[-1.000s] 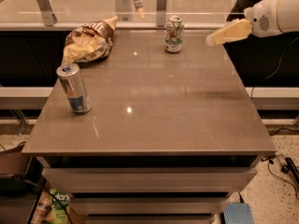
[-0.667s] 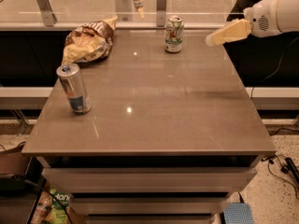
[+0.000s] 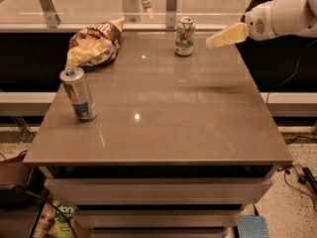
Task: Move 7up can near redbull can
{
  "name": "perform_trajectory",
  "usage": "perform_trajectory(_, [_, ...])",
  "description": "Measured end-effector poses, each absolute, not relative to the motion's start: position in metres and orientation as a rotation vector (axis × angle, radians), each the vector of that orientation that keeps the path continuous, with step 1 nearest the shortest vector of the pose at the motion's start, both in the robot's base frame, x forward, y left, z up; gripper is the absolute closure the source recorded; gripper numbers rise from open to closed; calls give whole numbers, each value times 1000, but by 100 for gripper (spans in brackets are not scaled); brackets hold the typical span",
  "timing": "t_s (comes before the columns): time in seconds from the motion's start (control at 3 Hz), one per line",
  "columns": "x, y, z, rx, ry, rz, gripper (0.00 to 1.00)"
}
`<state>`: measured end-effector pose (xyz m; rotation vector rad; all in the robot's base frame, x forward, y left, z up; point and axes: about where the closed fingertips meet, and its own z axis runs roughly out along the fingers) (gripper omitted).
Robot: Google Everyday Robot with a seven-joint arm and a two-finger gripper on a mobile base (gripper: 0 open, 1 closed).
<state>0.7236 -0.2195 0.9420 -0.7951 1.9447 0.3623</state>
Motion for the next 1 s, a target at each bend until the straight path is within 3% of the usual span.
perform_trajectory(1.0, [782, -189, 918, -758, 1834, 449, 0])
